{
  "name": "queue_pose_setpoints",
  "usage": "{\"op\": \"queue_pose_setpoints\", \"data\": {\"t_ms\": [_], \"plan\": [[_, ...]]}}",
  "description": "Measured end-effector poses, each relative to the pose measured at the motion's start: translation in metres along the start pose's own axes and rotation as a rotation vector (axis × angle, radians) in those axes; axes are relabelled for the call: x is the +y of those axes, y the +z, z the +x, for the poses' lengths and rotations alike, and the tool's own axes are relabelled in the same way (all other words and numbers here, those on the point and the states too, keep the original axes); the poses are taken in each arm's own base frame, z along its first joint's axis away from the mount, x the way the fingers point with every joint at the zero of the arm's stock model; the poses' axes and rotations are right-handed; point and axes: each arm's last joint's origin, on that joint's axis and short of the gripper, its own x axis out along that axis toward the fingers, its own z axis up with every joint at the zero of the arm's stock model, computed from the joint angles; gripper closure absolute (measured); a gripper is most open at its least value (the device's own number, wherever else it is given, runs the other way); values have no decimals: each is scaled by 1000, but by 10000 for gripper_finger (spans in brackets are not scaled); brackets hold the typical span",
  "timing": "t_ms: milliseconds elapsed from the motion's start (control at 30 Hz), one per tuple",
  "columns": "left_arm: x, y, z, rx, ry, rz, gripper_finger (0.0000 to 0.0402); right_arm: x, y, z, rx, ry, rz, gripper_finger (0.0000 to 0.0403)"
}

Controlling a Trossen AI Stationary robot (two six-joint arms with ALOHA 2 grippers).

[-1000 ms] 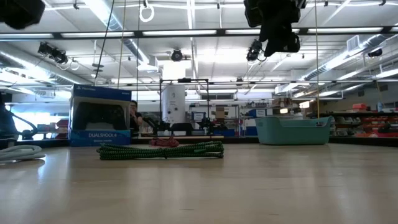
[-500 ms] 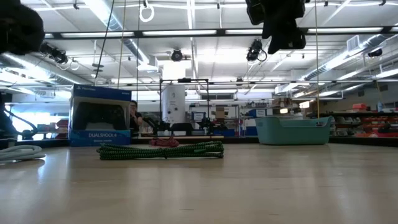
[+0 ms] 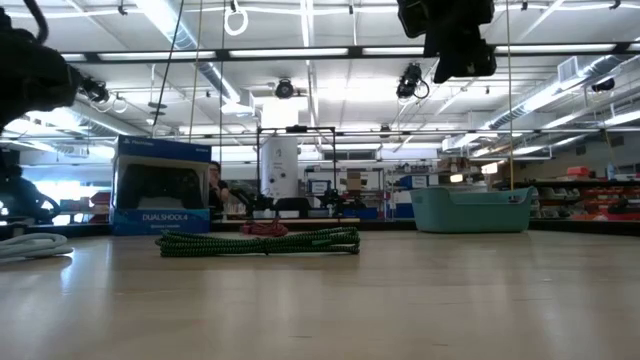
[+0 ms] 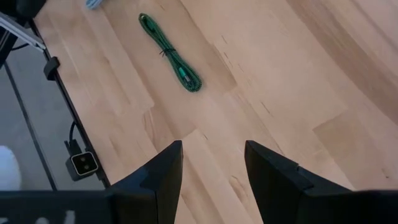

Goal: Pick and place USB-C Cables
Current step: Put the light blue charger cable into the green bin

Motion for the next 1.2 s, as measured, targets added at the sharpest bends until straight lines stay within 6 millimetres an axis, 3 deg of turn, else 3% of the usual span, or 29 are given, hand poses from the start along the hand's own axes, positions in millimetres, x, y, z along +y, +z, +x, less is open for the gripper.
{"op": "queue_pose_setpoints", "data": {"t_ms": [233, 500, 667, 867, 1067, 1200], "plan": [[-12, 5, 20, 3, 26, 34, 193, -1, 1, 0, -3, -1, 21, 224], [-22, 7, 41, 78, 59, 75, 194, -2, 2, 0, 1, 4, 23, 224], [-25, 7, 41, 99, 39, 74, 246, -2, 1, 0, 2, 4, 2, 224], [-33, 5, 38, 121, -37, 51, 371, -2, 2, 0, -4, -2, -28, 224], [-50, 12, 19, 35, -235, 15, 372, 0, 5, -1, -39, 15, -64, 224], [-58, 22, -4, -127, -418, -51, 374, 11, 15, -2, -125, 151, -100, 224]]}}
